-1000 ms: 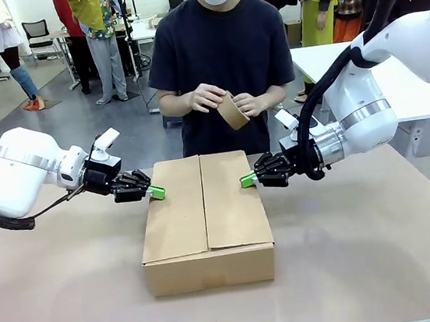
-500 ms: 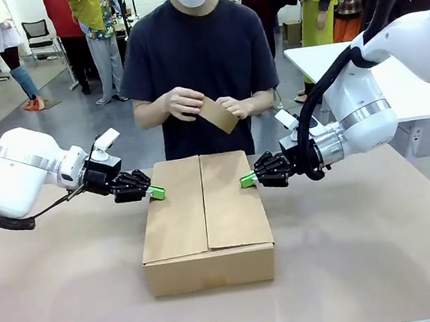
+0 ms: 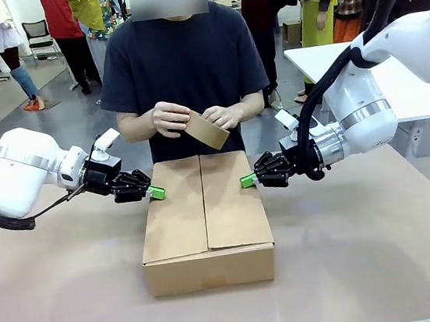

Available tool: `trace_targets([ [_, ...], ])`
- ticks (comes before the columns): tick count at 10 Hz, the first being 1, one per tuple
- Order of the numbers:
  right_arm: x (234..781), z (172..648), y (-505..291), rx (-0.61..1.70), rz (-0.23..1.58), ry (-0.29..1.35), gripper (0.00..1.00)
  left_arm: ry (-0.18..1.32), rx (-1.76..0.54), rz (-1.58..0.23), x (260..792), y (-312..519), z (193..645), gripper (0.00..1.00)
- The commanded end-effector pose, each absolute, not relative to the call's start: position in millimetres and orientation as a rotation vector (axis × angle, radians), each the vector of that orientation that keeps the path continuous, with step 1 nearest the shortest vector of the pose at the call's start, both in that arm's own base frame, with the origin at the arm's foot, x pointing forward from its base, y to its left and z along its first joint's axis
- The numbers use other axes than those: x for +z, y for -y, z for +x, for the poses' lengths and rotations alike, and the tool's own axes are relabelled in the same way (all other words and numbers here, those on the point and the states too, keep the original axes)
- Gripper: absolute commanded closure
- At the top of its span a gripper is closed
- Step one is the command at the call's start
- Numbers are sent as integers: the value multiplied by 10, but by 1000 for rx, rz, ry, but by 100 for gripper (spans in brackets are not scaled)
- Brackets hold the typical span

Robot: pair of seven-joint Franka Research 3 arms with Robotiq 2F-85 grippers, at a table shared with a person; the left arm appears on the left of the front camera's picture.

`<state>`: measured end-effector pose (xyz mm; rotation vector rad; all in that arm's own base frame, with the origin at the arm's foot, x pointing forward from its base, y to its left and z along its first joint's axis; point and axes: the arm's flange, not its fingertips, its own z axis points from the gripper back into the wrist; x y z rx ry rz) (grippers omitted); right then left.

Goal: Wrap the clocks to prevent damage.
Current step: After the human seals the box with tape, release both hands from the side flaps of the Package Box.

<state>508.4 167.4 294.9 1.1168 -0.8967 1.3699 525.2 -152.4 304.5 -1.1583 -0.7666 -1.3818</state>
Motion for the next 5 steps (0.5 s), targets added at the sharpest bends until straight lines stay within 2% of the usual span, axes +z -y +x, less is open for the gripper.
trace_targets([
  [1, 2917, 5076, -1679, 1365, 1113, 894, 99, 762, -1382, -1150, 3020, 1537, 5246, 100],
  [5, 2917, 5076, -1679, 1365, 1113, 894, 99, 762, -1382, -1150, 3020, 1537, 5246, 100],
])
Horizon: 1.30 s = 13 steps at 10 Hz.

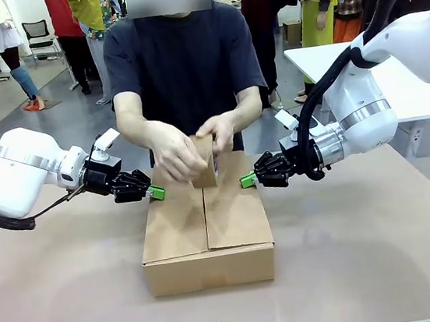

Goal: Wrap the clocks to prevent damage.
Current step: After the human seals the box with tape, release both hands from the side flaps of the Package Box.

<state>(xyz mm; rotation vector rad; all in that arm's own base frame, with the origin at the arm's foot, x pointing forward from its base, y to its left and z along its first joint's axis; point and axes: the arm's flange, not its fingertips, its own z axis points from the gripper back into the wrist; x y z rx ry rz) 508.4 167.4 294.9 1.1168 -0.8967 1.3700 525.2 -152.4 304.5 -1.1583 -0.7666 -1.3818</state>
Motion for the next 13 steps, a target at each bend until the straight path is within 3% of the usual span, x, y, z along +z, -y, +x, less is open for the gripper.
trace_targets([
  [1, 2917, 5076, -1679, 1365, 1113, 894, 99, 762, -1382, -1150, 3020, 1537, 5246, 100],
  [13, 2917, 5076, -1679, 1365, 1113, 894, 99, 762, -1382, -1150, 3020, 1537, 5246, 100],
])
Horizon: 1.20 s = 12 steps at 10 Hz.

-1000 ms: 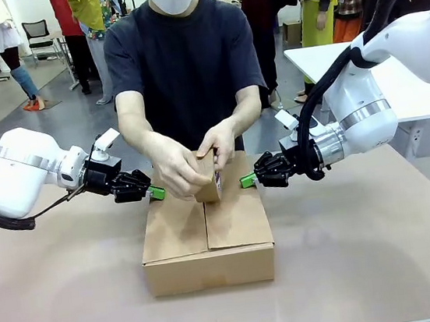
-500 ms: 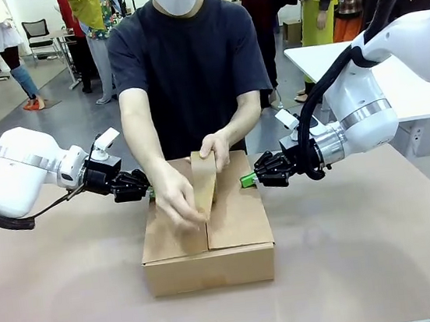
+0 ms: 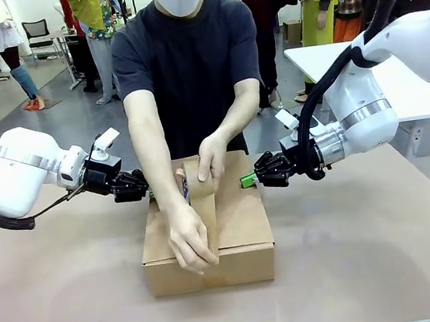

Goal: Wrap the clocks to prevent damage.
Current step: After the human seals the box with tape, release both hands from the side flaps of the Package Box.

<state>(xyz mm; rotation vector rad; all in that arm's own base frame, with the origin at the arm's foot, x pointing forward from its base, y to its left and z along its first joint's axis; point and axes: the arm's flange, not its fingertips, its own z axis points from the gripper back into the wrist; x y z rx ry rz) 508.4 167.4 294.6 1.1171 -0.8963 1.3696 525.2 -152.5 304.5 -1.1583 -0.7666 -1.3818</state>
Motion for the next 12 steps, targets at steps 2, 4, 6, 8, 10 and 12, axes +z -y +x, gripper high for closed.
trace_targets([
  [2, 2917, 5076, -1679, 1365, 1113, 894, 99, 762, -1382, -1150, 3020, 1537, 5246, 100],
  [4, 2917, 5076, -1679, 1365, 1113, 894, 99, 762, -1382, -1150, 3020, 1537, 5246, 100],
  [6, 2917, 5076, -1679, 1365, 1113, 894, 99, 762, -1382, -1150, 3020, 1537, 5246, 100],
  [8, 2917, 5076, -1679, 1365, 1113, 894, 99, 762, -1382, -1150, 3020, 1537, 5246, 100],
  [10, 2917, 5076, -1679, 1365, 1113, 894, 99, 762, -1382, -1150, 3020, 1537, 5246, 100],
  [12, 2917, 5076, -1679, 1365, 1113, 894, 99, 762, -1382, -1150, 3020, 1537, 5246, 100],
])
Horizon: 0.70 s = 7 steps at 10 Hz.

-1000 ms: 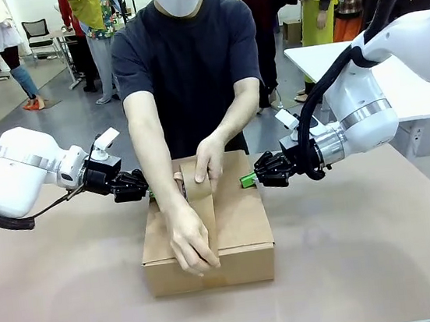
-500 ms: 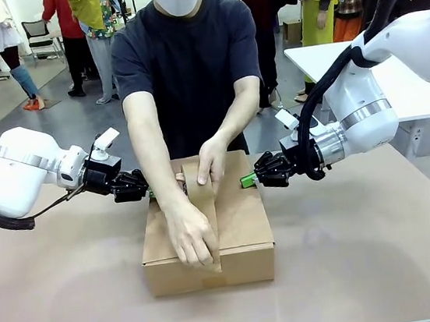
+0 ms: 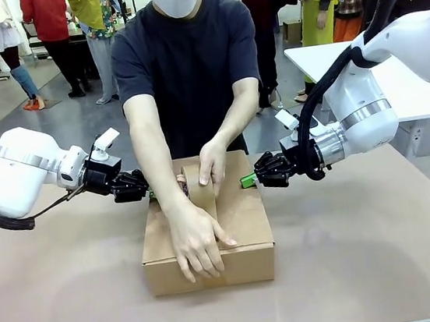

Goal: Wrap the clocks to prevent damage.
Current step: After the human seals the box with tape, release both hands from the side flaps of the Package Box.

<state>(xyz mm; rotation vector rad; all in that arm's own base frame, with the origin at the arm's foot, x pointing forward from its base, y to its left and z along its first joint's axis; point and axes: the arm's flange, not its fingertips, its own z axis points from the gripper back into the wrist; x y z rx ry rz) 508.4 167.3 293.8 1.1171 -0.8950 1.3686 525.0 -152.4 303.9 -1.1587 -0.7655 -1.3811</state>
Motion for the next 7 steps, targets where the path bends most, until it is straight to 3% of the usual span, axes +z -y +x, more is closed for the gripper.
trace_targets([
  [1, 2917, 5076, -1679, 1365, 1113, 894, 99, 762, -1382, -1150, 3020, 1537, 5246, 100],
  [7, 2917, 5076, -1679, 1365, 1113, 894, 99, 762, -1382, -1150, 3020, 1537, 5246, 100],
])
